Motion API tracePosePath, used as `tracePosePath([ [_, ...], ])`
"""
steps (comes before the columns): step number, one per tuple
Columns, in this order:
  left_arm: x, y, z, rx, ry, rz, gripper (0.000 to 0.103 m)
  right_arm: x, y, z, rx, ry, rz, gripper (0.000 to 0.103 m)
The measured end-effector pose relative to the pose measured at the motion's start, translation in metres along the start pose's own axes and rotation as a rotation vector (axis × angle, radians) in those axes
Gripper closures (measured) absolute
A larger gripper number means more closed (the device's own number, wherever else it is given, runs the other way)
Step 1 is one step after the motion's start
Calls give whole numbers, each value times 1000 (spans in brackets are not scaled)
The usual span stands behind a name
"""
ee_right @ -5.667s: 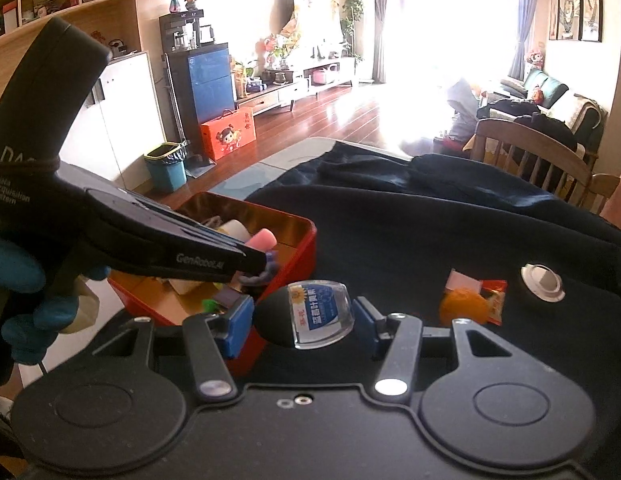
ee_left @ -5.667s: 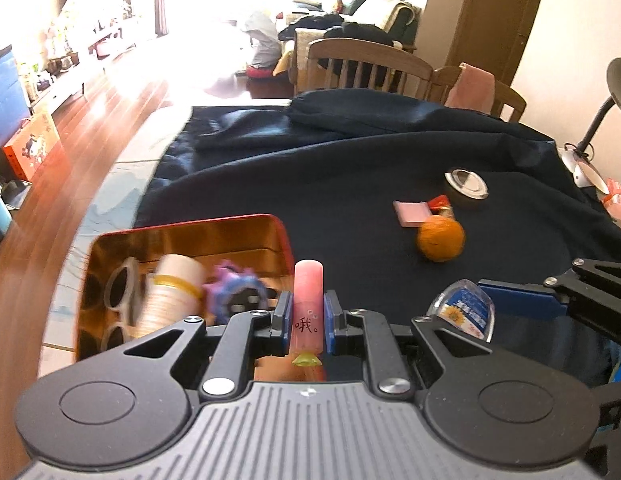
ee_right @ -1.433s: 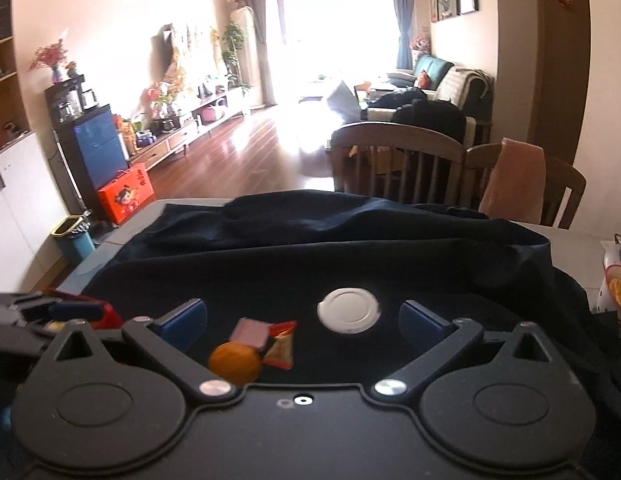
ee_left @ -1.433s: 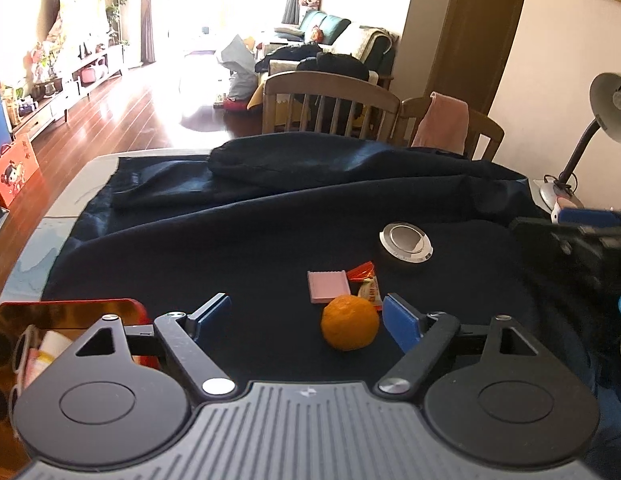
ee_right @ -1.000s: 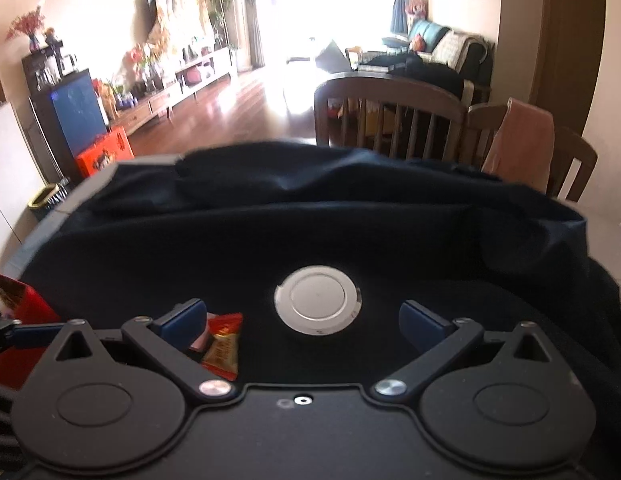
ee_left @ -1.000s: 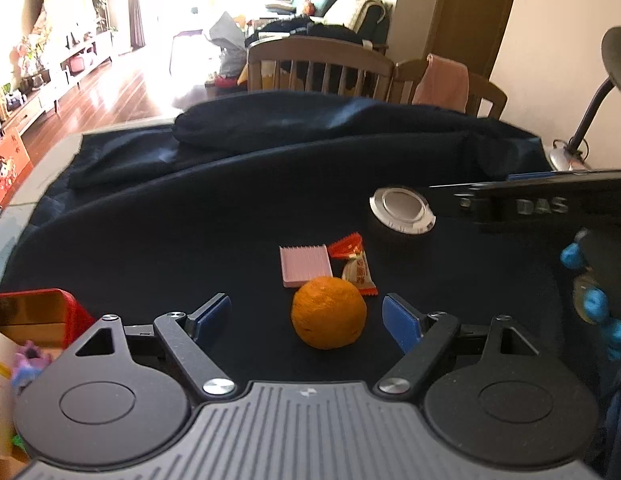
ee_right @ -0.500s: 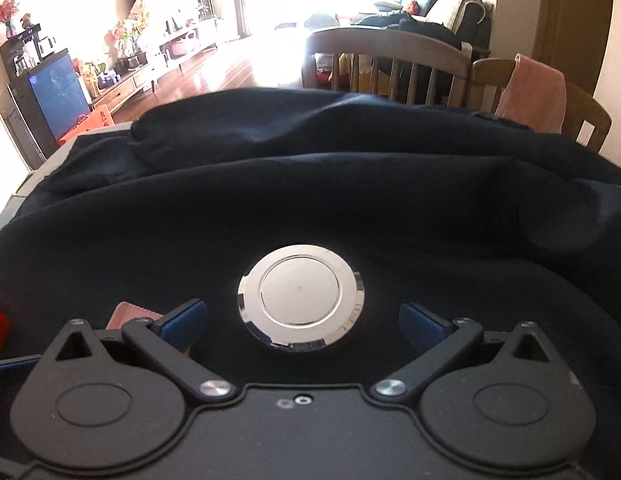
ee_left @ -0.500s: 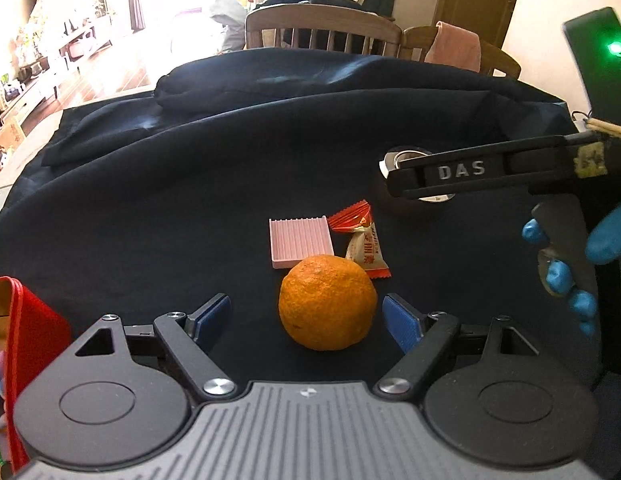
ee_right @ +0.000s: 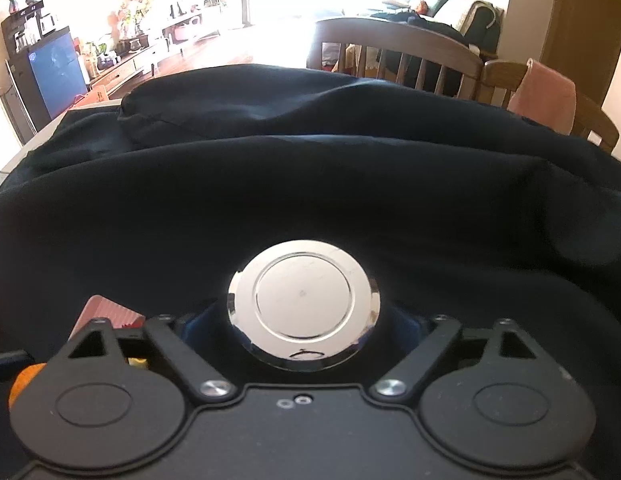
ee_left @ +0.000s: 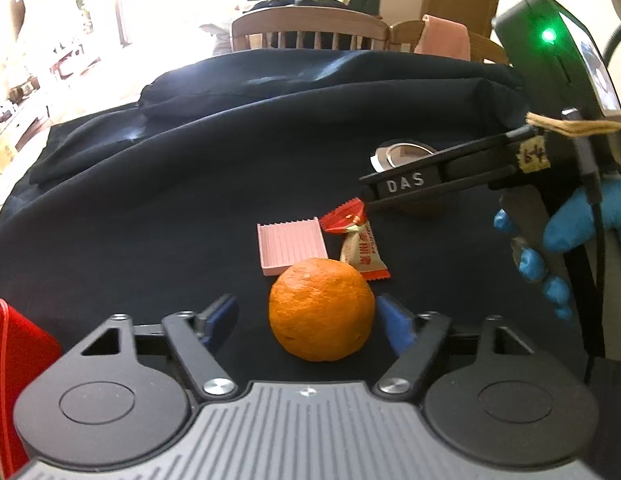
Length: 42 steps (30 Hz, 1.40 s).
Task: Organize rigid objects
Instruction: 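Close the left tool on the mandarin orange while the right tool grasps the round silver case, then carry the orange with the left tool to the tin while the right tool carries the silver case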
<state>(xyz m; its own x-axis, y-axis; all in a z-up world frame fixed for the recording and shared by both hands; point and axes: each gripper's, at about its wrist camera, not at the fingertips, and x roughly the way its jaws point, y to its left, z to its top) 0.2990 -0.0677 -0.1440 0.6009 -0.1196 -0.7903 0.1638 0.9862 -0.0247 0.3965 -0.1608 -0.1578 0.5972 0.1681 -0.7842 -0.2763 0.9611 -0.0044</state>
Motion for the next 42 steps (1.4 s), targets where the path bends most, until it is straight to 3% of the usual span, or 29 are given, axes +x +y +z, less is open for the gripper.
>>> tracePosePath([
  [6, -1, 1, 0, -10, -2, -29, 51, -1, 2, 1, -24, -7, 1, 27],
  [29, -25, 7, -21, -80, 57, -22, 51, -70, 17, -20, 15, -32, 95, 27],
  [42, -74, 23, -33, -114, 26, -5, 51, -123, 54, -32, -24, -46, 140, 27],
])
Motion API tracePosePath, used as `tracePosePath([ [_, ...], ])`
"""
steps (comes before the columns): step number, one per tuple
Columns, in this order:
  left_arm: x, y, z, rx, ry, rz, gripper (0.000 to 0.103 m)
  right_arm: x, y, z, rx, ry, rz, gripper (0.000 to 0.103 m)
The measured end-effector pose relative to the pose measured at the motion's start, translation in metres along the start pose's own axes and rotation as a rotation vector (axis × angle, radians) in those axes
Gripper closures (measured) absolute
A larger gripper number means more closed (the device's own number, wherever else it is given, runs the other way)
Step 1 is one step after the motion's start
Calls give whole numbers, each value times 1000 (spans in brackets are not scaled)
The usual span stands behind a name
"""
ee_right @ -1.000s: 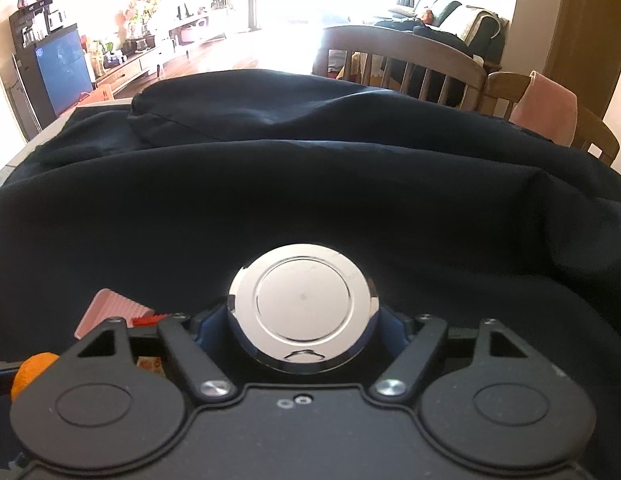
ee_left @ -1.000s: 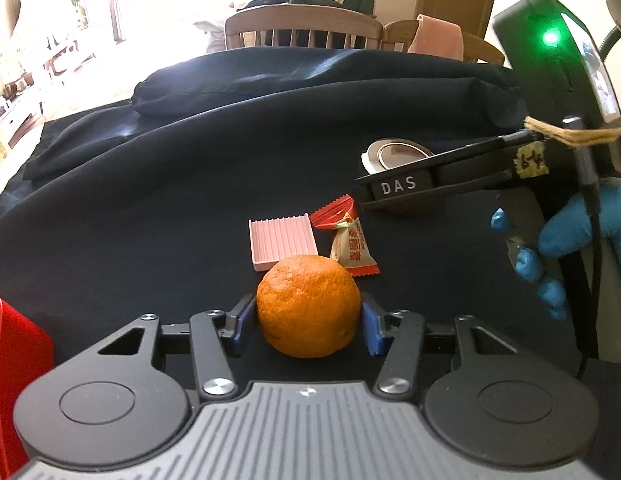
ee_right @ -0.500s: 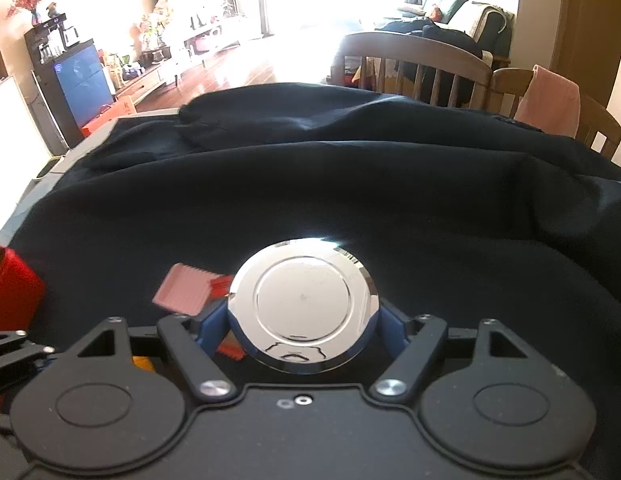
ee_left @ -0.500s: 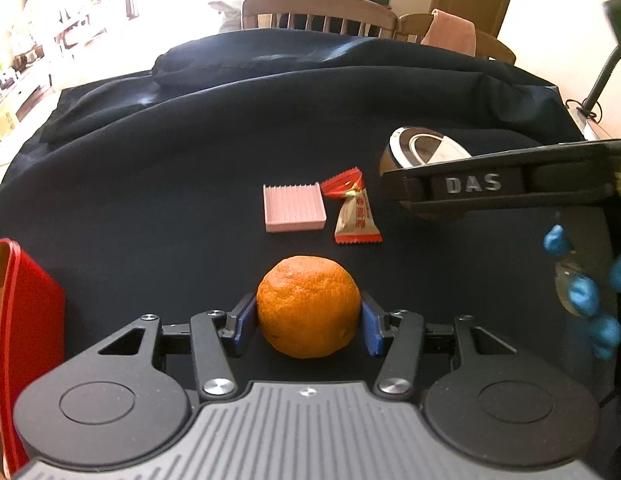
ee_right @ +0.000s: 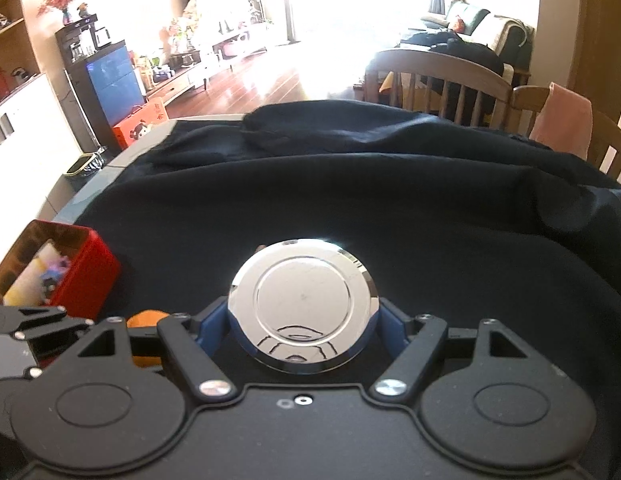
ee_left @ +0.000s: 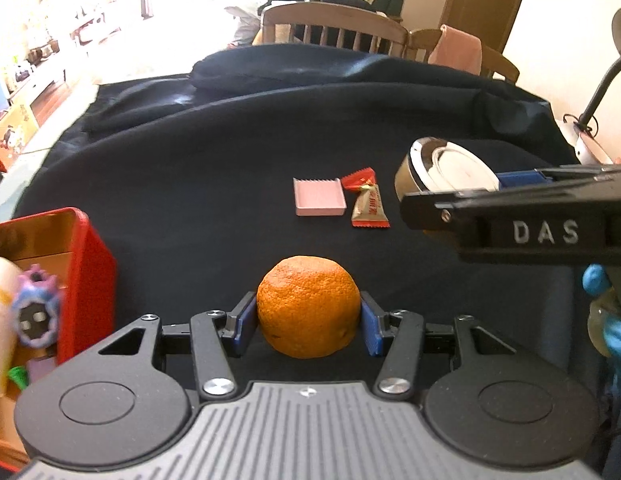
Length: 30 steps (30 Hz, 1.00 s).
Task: Organize rigid objects
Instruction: 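Carry the orange with the left tool to the tin while the right tool carries the silver case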
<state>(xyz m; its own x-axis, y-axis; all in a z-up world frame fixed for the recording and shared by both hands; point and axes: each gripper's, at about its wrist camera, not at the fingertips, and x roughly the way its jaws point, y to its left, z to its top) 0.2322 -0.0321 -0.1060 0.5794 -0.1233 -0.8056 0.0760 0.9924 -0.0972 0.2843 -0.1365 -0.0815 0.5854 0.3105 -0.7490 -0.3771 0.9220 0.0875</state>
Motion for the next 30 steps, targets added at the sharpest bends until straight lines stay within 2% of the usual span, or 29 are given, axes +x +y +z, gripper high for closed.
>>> tracePosePath([
  [14, -61, 47, -1, -51, -27, 39, 51, -46, 59, 2, -33, -25, 42, 27],
  [19, -80, 72, 0, -69, -41, 49, 51, -54, 80, 1, -40, -25, 47, 27],
  [23, -91, 92, 0, -93, -45, 86, 51, -56, 98, 2, -36, -22, 53, 27],
  [30, -110, 132, 0, -119, -69, 90, 51, -58, 130, 3, -35, -33, 64, 27],
])
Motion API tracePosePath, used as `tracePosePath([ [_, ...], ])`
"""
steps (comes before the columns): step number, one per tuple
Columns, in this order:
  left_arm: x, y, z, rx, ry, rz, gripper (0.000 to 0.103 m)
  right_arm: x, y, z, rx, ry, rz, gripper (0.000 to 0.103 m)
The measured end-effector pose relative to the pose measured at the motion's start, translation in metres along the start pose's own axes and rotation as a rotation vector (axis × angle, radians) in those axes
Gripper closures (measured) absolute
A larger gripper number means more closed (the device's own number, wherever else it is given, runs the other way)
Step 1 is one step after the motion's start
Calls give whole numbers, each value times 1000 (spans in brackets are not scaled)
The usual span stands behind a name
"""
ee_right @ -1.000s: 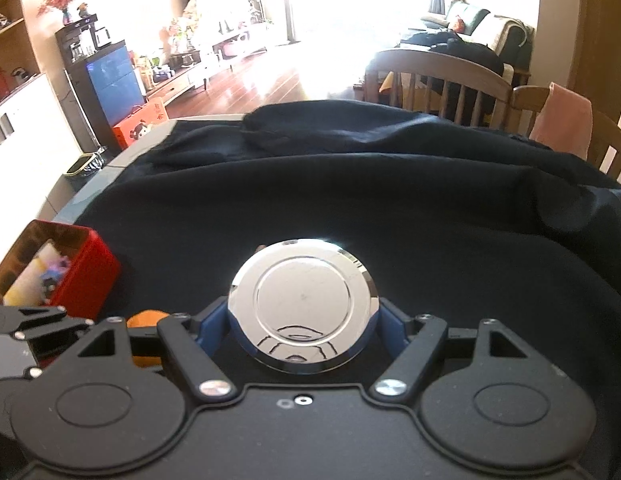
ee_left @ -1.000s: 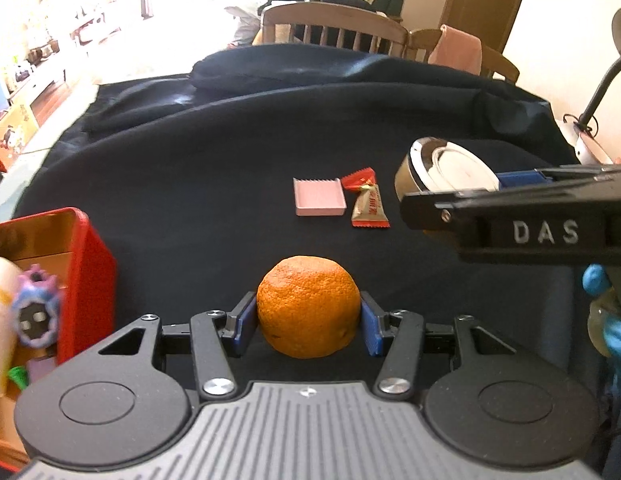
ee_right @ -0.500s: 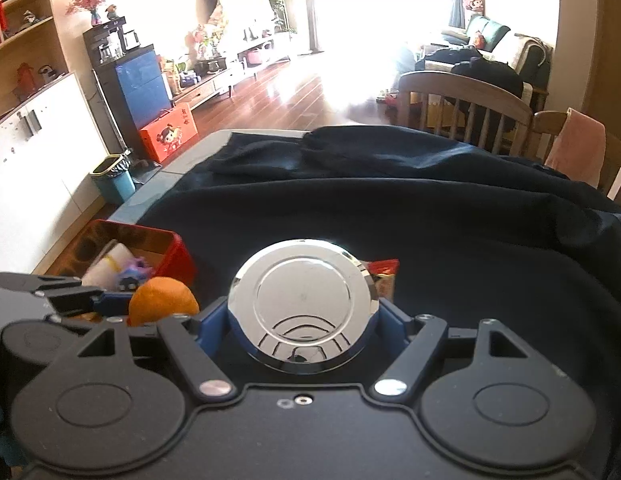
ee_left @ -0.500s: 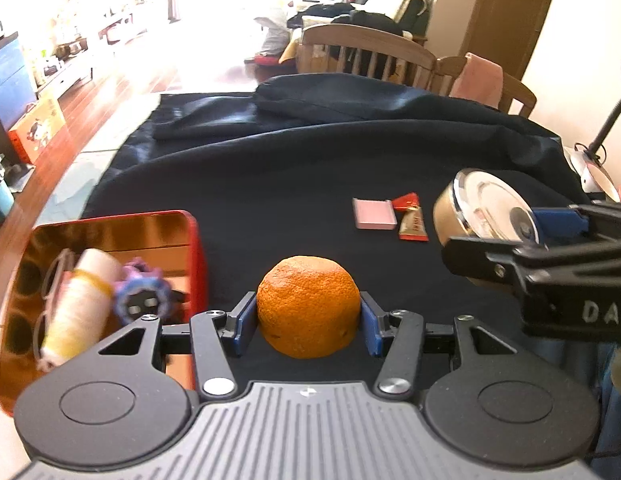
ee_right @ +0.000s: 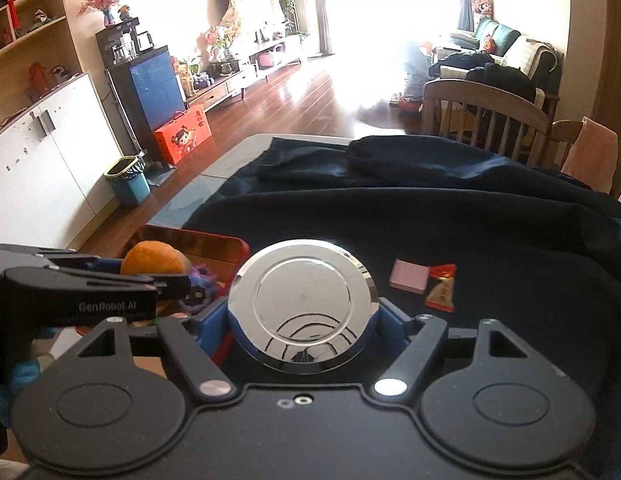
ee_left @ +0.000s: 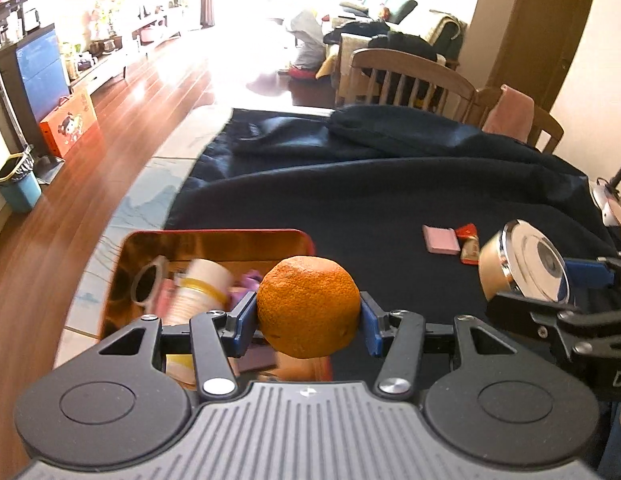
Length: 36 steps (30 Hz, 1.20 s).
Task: Organize rigid objects
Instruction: 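Carry the orange with the left tool to the tin while the right tool carries the silver case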
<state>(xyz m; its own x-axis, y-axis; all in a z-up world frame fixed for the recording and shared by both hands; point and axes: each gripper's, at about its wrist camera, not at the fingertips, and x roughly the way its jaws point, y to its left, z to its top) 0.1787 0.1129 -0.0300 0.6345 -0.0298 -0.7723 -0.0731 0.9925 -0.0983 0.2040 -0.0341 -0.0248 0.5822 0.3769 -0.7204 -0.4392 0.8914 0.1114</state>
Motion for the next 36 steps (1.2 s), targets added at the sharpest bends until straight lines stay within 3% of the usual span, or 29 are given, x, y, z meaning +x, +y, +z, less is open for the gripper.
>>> tracePosePath([
  [17, 8, 102, 10, -47, -7, 5, 51, 34, 67, 1, -27, 28, 15, 27],
  [27, 37, 124, 2, -39, 27, -5, 51, 80, 120, -14, -157, 82, 20, 27],
  [36, 57, 125, -10, 1, 42, -28, 51, 108, 134, -21, -179, 136, 23, 27],
])
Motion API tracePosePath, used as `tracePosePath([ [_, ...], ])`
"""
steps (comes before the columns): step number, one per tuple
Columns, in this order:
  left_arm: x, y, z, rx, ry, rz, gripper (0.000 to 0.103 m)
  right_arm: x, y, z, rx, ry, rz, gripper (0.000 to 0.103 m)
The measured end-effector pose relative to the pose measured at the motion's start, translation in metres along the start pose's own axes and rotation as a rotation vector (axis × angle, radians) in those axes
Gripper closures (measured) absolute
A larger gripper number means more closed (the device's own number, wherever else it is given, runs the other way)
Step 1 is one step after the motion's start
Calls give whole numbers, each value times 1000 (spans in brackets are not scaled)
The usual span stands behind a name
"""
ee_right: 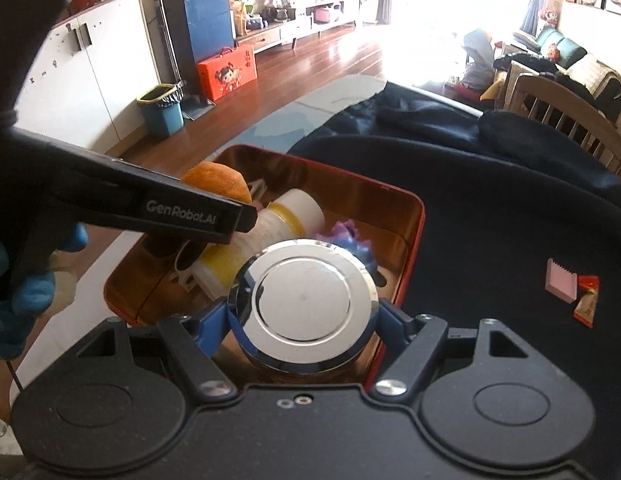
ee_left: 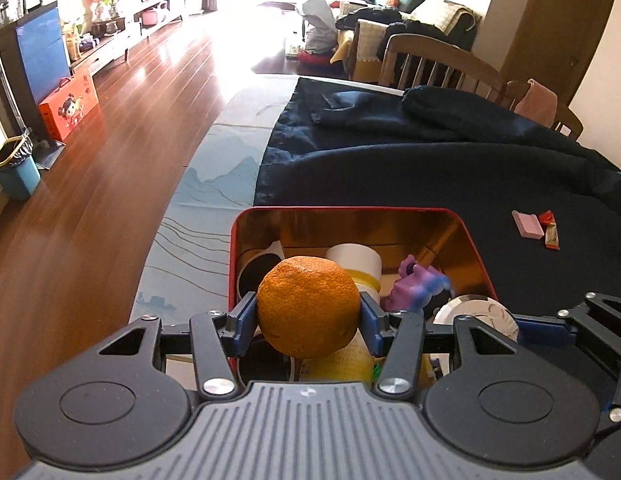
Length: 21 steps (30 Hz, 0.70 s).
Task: Organize rigid objects
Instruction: 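Carry the orange with the left tool to the tin while the right tool carries the silver case, then open the left tool to drop the orange in the tin while the right tool releases the silver case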
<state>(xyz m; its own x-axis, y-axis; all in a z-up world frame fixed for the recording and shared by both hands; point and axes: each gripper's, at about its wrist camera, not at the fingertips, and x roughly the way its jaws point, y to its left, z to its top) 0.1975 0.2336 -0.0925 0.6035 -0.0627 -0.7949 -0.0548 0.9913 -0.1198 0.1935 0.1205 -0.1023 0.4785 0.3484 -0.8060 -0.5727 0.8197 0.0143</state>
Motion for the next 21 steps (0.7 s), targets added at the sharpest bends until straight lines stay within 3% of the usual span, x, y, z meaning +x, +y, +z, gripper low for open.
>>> tracePosePath([
  [8, 4, 0, -1, 28, -13, -6, 51, 17, 4, -2, -9, 45, 4, 27],
  [21, 8, 4, -5, 15, -7, 3, 51, 14, 10, -3, -26, 37, -7, 22],
])
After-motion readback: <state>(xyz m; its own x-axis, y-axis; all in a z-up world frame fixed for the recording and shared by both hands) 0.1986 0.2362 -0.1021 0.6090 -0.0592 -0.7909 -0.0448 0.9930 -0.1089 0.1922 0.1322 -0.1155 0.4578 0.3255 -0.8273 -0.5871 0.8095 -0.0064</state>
